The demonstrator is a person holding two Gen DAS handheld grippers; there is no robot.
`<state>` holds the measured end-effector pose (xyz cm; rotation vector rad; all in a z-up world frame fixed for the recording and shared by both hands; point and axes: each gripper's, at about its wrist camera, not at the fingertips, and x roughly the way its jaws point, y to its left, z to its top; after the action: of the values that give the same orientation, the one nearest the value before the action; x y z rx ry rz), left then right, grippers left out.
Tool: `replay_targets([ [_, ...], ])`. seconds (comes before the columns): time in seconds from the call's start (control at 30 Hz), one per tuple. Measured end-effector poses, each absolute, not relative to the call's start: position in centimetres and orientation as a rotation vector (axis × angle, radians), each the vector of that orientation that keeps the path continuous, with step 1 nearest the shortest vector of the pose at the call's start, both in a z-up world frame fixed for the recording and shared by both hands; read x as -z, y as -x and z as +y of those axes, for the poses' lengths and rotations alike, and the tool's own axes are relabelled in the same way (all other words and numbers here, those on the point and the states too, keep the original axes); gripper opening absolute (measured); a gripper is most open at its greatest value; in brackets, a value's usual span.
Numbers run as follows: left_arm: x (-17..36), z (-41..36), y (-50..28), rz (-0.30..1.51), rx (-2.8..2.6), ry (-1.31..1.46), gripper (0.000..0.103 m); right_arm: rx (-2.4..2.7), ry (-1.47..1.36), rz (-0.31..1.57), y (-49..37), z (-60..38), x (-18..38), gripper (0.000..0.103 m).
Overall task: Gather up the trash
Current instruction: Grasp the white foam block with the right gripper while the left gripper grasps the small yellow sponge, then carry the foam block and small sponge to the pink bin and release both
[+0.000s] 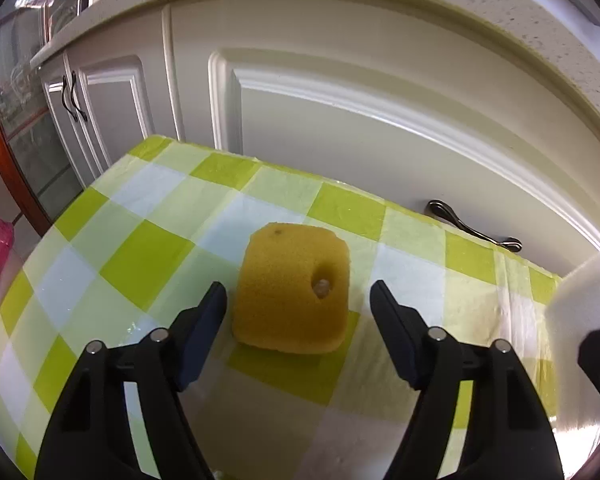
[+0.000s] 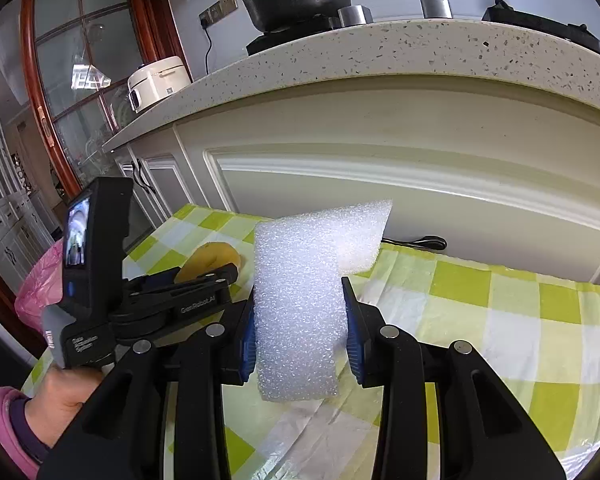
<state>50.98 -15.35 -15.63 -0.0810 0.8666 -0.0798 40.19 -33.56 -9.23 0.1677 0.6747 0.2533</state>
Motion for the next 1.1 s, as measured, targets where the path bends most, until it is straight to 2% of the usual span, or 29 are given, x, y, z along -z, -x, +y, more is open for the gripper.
replay_targets([
  [0.1, 16.1, -15.4, -51.5, 0.891, 0.083, 0.086, 0.052, -0.251, -0.179, 0.674, -40.0, -33.9, 9.3, 0.035],
  [0.2, 16.0, -15.3, -51.1, 0.879, 0.093, 0.079, 0.050, -0.244, -0.192, 0.677, -39.8, -34.1, 9.4, 0.035],
  [0.53, 12.7, -12.1, -44.2, 0.748, 0.071, 0.103, 0.049, -0.268, -0.161, 0.683, -37.7, -32.1, 8.8, 0.035],
  [1.1, 7.0, -2.2, -24.6, 0.541, 0.061, 0.114, 0.050, -0.381, -0.115, 0.613, -27.0, -22.8, 5.5, 0.035],
])
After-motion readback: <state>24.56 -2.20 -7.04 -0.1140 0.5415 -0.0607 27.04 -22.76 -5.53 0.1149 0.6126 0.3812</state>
